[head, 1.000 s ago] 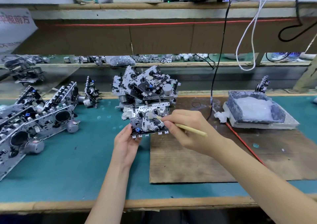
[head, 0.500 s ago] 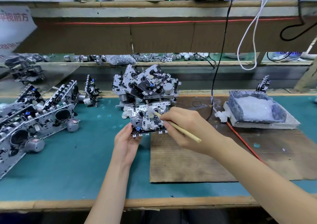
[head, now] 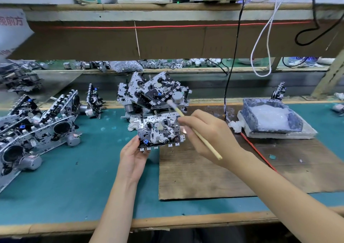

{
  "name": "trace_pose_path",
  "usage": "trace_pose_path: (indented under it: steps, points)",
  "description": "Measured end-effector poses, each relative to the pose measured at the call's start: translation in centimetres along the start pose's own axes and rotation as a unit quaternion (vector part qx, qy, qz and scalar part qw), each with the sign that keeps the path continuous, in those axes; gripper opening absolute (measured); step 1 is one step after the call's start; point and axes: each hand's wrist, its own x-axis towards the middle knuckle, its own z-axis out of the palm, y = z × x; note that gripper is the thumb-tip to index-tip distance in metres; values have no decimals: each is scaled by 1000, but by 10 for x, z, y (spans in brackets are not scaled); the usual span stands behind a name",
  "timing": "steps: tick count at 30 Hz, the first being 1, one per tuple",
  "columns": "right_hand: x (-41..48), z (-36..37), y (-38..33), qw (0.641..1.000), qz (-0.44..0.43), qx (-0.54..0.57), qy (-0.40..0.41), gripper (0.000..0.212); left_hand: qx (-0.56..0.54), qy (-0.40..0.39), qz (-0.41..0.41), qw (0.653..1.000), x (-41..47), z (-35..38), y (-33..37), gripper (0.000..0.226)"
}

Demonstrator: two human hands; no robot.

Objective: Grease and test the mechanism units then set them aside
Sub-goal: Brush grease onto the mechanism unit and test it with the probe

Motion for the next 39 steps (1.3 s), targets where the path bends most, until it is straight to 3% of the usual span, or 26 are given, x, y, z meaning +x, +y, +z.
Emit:
trace_pose_path:
  steps: [2,4,7,9,11,15,20,22,24,27,29,31,34,36,39]
  points:
    - [-8,-2,10,996,47,-71,17,19,-6,2,-2,1000,1,-1,-1,44]
    - [-18,-5,24,979,135,-151,-24,19,-11,2,-6,1000,2,-2,-1,50]
    - [-35,-13,45,890,309,-301,-151,26,-19,-2,-10,1000,3,-3,-2,52]
    - [-46,-17,53,830,372,-355,-217,25,-25,-6,-13,1000,4,-3,-3,53]
    - [-55,-18,56,793,398,-369,-277,33,-29,-9,-14,999,3,-4,-3,54]
    - [-69,-13,56,780,376,-357,-351,29,-30,-15,-19,999,3,-3,-4,56]
    - [-64,-15,55,782,374,-357,-349,29,-23,-11,-26,999,-1,0,-3,58]
    - [-56,-16,53,842,356,-297,-276,26,-27,-7,-34,999,-2,2,-2,58]
    - [-47,-13,43,914,330,-145,-187,26,-46,4,-43,998,-2,4,-2,58]
    - [-35,2,17,944,246,68,-207,26,-72,17,-51,996,-3,5,-1,56]
    - [-28,23,0,928,230,153,-252,29,-79,12,-55,995,-5,6,0,46]
    - [-20,47,-14,899,269,228,-258,24,-81,15,-66,994,-6,7,1,33]
    - [-12,81,-33,845,350,362,-179,17,-82,19,-88,993,-7,7,1,27]
    - [-8,100,-44,824,381,409,-93,23,-82,16,-105,991,-7,7,3,39]
    - [-1,116,-60,792,406,455,32,14,-114,23,-126,985,-9,9,6,75]
